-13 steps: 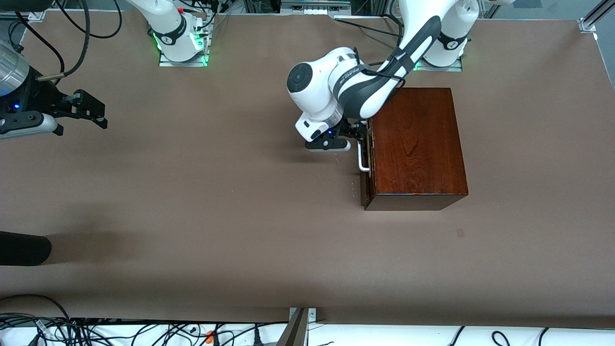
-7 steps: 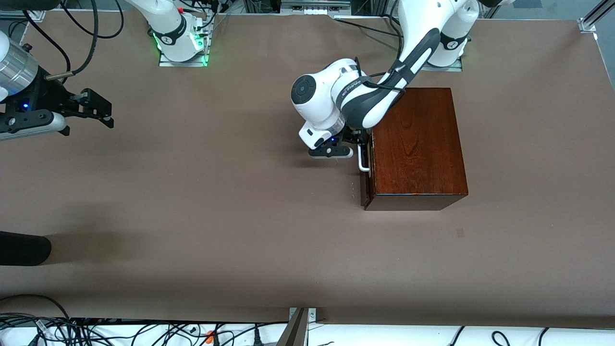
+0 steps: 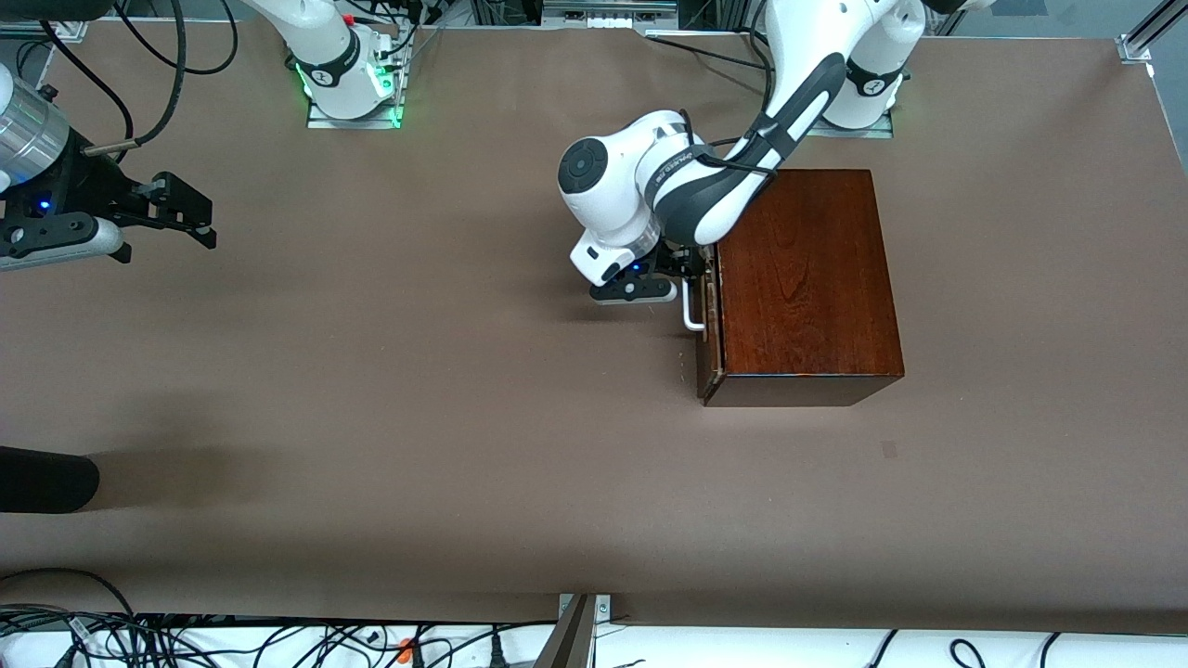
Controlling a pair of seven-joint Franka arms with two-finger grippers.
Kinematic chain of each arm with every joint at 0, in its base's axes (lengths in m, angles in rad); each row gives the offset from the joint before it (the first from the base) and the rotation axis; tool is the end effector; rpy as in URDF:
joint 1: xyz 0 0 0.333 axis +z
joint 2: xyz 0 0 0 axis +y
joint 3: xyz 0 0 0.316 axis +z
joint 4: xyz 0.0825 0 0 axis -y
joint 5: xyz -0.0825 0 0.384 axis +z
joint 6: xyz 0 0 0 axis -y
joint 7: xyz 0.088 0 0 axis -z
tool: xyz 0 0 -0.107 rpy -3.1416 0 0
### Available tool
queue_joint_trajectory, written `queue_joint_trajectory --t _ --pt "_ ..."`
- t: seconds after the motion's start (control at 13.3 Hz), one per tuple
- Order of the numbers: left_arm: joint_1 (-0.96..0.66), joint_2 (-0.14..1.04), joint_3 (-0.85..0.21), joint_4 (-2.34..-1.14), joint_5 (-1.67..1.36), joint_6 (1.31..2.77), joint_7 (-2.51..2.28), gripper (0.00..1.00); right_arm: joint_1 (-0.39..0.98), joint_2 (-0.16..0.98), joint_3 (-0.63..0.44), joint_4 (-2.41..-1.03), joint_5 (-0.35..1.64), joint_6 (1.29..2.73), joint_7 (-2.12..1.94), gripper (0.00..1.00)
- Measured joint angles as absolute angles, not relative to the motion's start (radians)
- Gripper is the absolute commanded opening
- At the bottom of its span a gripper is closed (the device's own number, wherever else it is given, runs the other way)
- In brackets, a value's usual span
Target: Open drawer, take yellow block, close drawer
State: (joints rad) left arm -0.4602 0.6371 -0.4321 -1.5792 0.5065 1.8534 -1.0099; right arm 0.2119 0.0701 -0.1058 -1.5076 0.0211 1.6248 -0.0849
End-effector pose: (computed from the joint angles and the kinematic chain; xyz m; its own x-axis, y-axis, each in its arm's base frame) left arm 0.4723 -0.4672 0.2717 0.9982 -0.0581 -0.0139 -0.0594 -0.9380 -0.3416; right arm 0.5781 0.0660 0.6198 0.9807 0.1892 0.0485 0.1899 -0.9818 -0.0096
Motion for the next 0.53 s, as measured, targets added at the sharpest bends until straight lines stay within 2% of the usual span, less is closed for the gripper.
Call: queue_joint_trajectory --t 0.53 --pt "-0.493 0.670 -0.433 -1.523 0.507 1.872 -1.061 1.00 0.212 0.070 -0.106 -1.508 0.021 1.627 -0.085 1.00"
